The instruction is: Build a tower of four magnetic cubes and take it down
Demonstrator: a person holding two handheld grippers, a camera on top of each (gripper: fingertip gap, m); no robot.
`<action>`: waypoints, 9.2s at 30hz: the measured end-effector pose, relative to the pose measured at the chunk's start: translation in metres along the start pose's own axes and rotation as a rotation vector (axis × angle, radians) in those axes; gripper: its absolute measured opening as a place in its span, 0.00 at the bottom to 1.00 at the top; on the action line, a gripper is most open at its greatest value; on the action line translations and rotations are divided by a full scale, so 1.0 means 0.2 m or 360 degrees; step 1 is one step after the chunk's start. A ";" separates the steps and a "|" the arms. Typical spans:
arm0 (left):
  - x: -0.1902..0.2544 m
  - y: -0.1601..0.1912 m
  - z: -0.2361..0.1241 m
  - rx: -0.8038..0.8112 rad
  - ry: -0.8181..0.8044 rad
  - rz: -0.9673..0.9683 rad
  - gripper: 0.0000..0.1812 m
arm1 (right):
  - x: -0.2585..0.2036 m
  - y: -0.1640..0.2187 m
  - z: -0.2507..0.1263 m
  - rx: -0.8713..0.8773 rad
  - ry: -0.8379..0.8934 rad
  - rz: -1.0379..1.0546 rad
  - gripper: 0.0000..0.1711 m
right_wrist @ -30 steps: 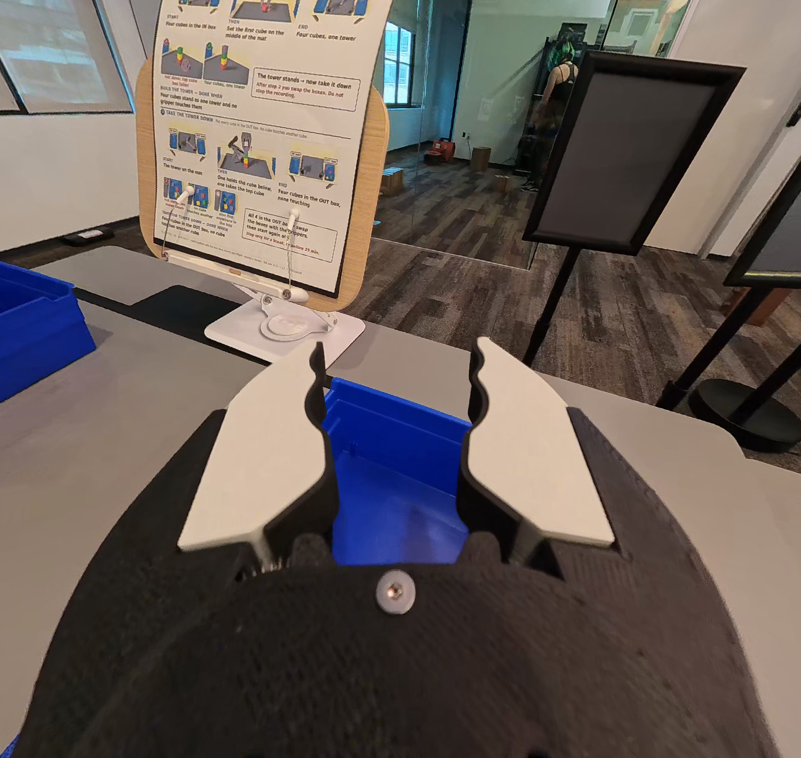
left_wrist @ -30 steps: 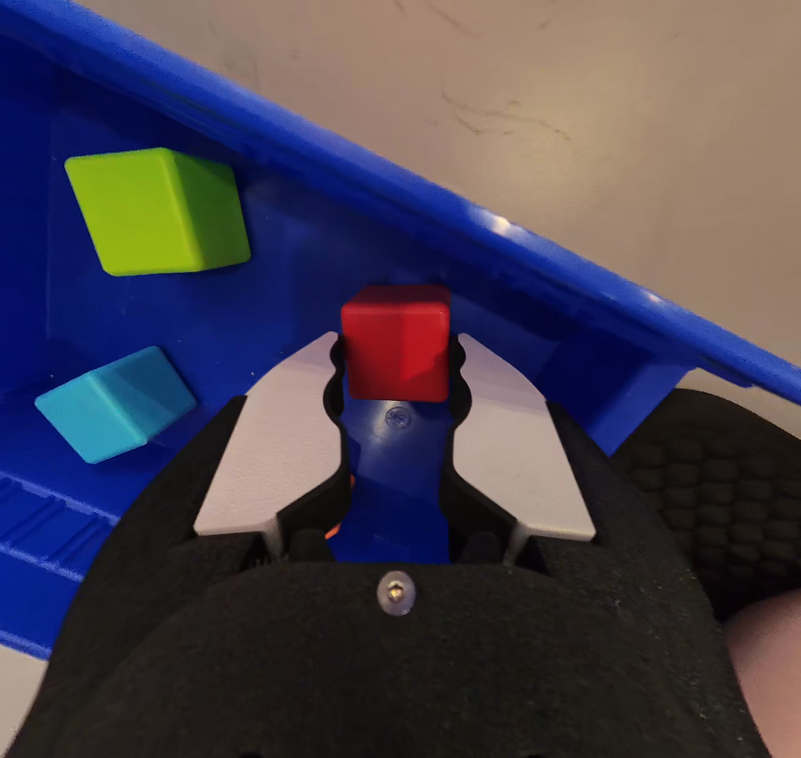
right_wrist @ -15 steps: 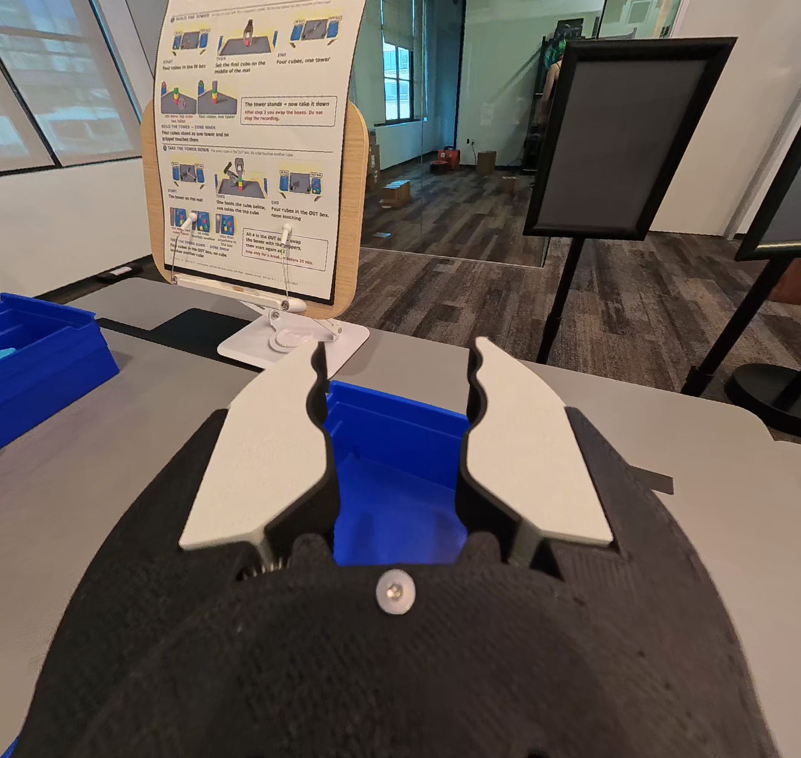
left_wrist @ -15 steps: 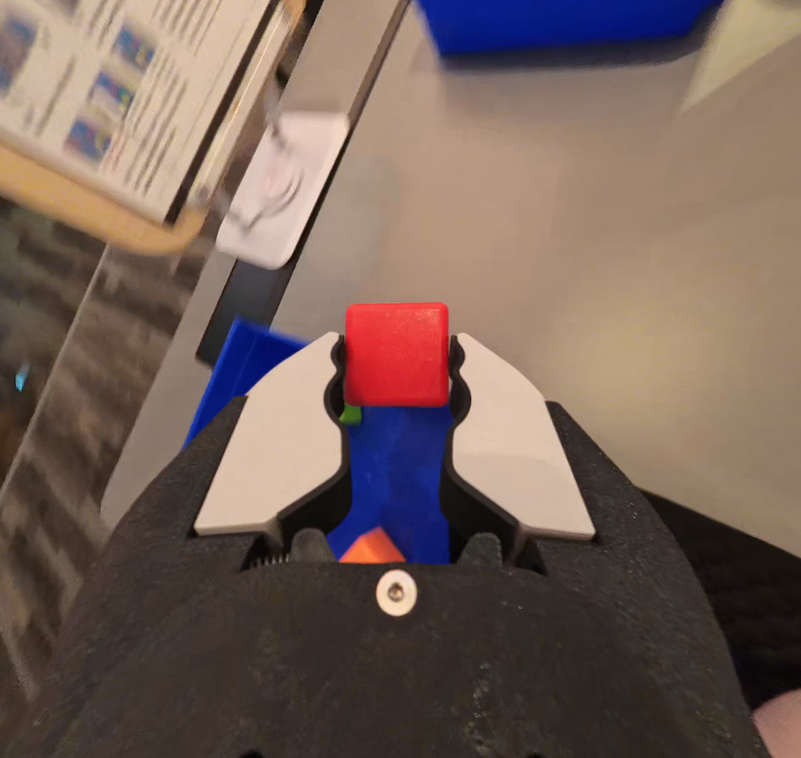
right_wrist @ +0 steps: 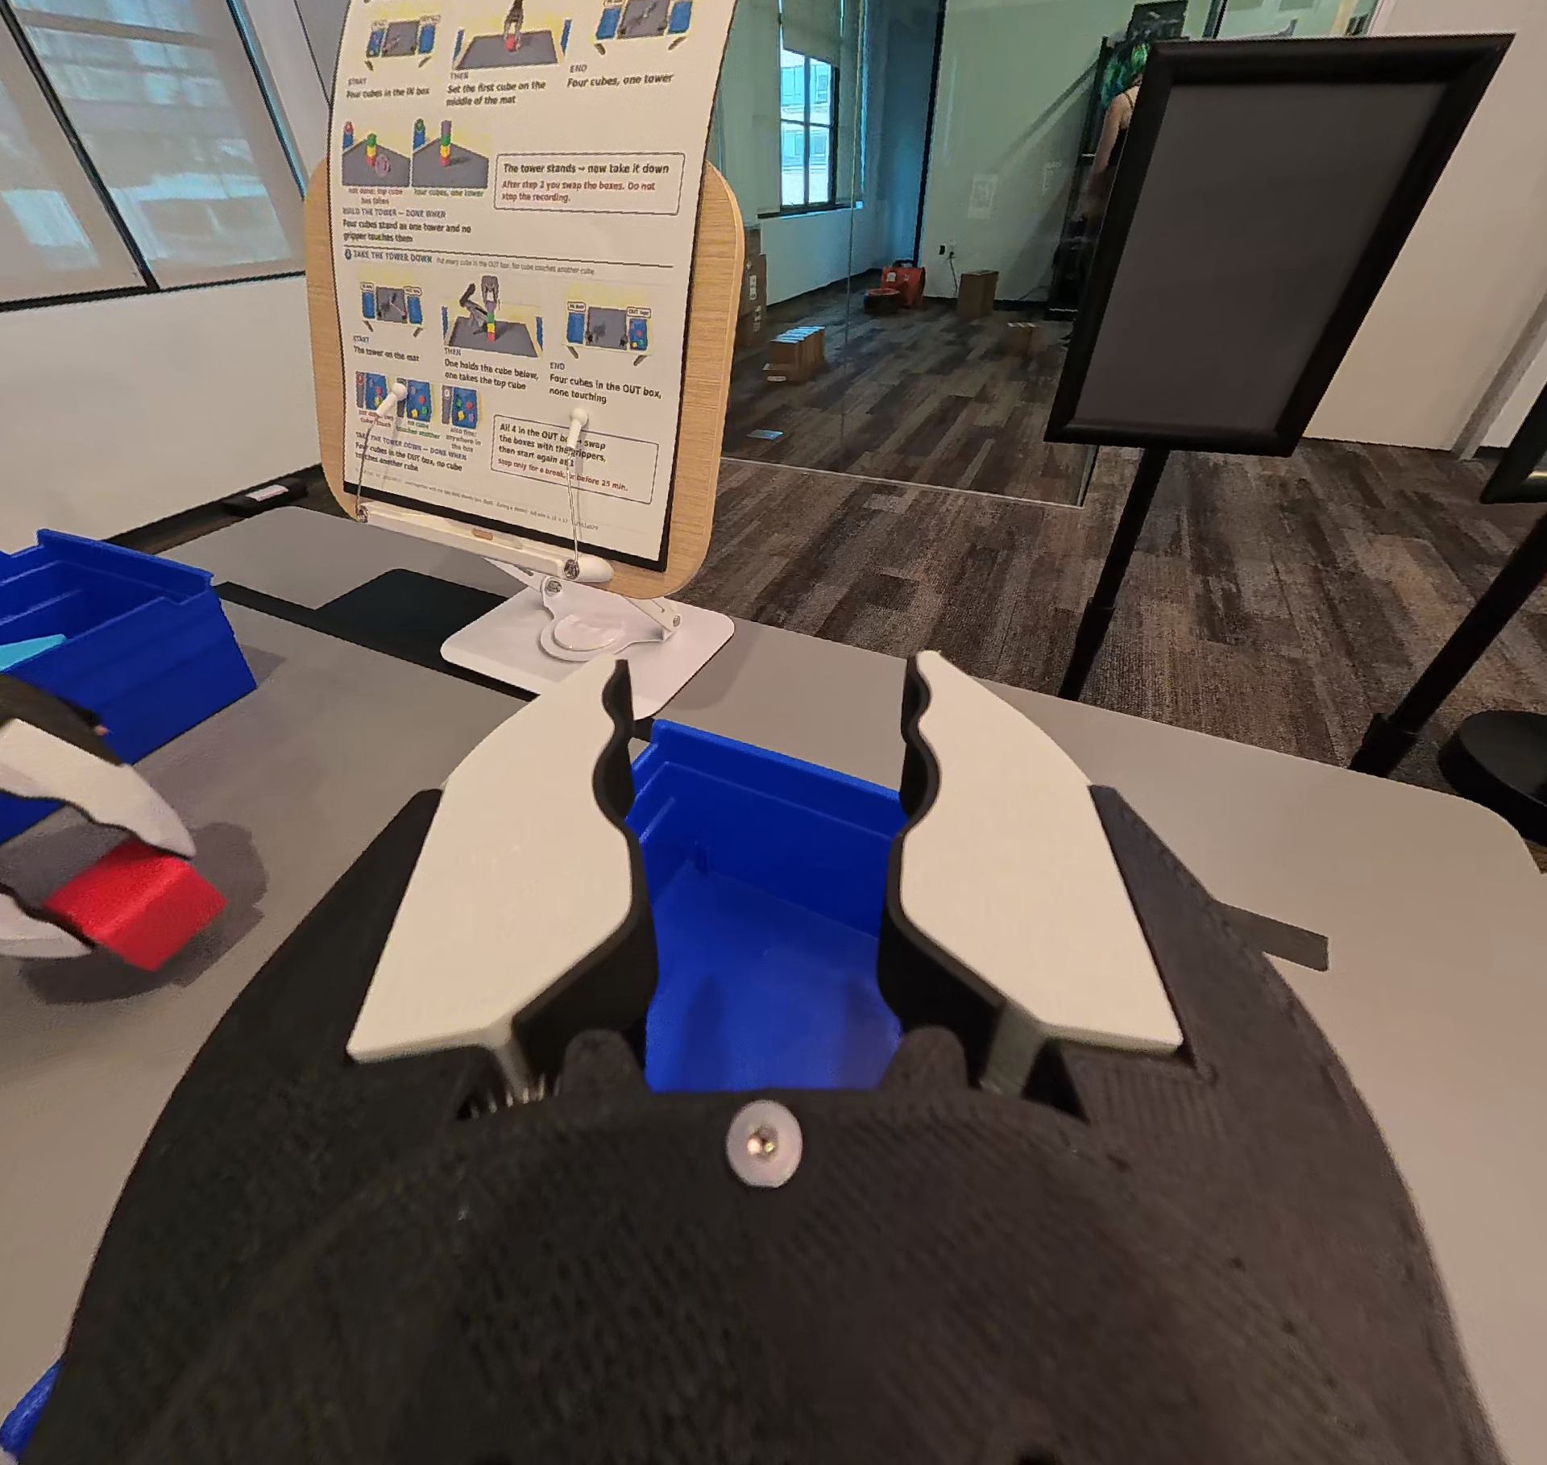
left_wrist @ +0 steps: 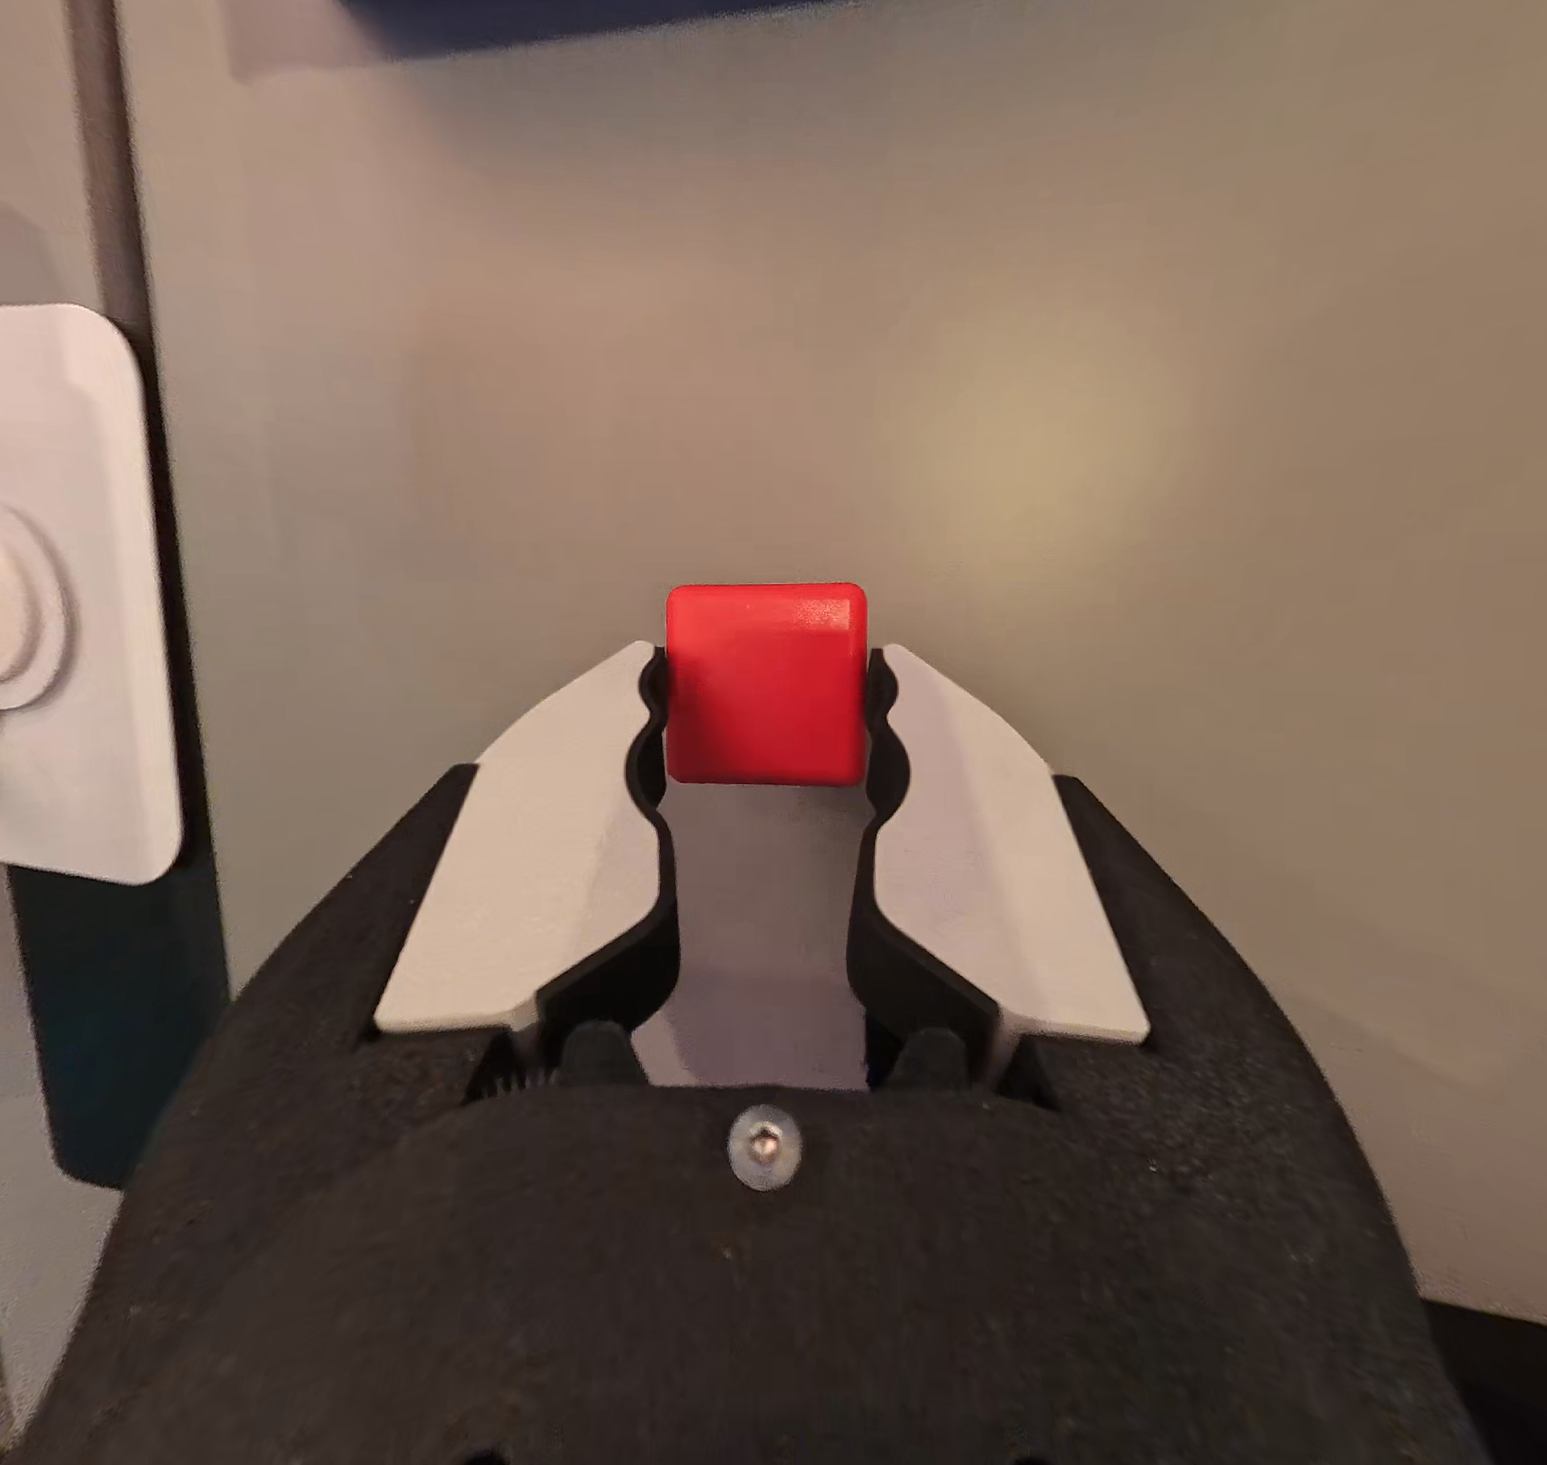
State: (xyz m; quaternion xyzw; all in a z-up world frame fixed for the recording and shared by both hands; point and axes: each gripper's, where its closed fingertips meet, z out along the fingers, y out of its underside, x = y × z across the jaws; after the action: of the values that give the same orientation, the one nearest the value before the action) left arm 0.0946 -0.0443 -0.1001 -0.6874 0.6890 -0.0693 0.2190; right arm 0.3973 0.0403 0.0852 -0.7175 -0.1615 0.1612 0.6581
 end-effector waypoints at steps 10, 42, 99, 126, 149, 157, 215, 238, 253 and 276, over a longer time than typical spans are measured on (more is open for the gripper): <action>-0.03 0.02 0.18 -0.0053 0.0038 0.0031 0.25 | 0.02 0.00 0.00 0.0016 -0.0030 0.0047 0.36; 0.12 1.24 -0.86 -0.0562 -0.0421 -0.0821 0.29 | 0.15 0.03 -0.07 0.0119 -0.0061 0.0262 0.32; -0.09 1.26 -0.89 -0.0662 -0.0435 -0.0848 0.27 | 0.13 0.19 0.02 -0.0115 -0.0140 0.0314 0.32; -0.05 -0.03 -0.03 -0.0613 -0.0031 0.0113 0.27 | 0.09 0.15 0.00 -0.0026 -0.0266 0.0395 0.32; -0.41 0.23 -0.86 0.0036 -0.0552 -0.0446 0.31 | 0.09 0.18 0.01 -0.0060 -0.0288 0.0417 0.32; -0.42 0.99 -0.68 -0.0402 -0.0429 -0.0759 0.34 | 0.08 0.20 0.03 -0.0112 -0.0274 0.0375 0.32; -0.10 -0.22 -0.22 0.0092 0.0165 0.0068 0.25 | 0.13 0.28 0.03 -0.0166 -0.0282 0.0447 0.32; -0.54 0.79 -0.95 -0.0364 -0.0696 -0.0646 0.28 | 0.17 0.33 0.01 -0.0185 -0.0263 0.0498 0.32; -0.47 1.63 -0.53 -0.0943 -0.0389 -0.1046 0.32 | 0.15 0.37 0.04 -0.0241 -0.0263 0.0477 0.32; -0.46 1.55 -0.64 -0.0723 -0.0367 -0.1109 0.27 | 0.14 0.40 0.05 -0.0306 -0.0283 0.0447 0.32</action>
State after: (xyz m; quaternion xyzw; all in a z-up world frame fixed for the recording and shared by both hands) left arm -0.2442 0.0332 -0.0887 -0.9130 0.3845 0.0917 0.1013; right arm 0.4198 0.0557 0.0049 -0.7755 -0.1321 0.2980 0.5406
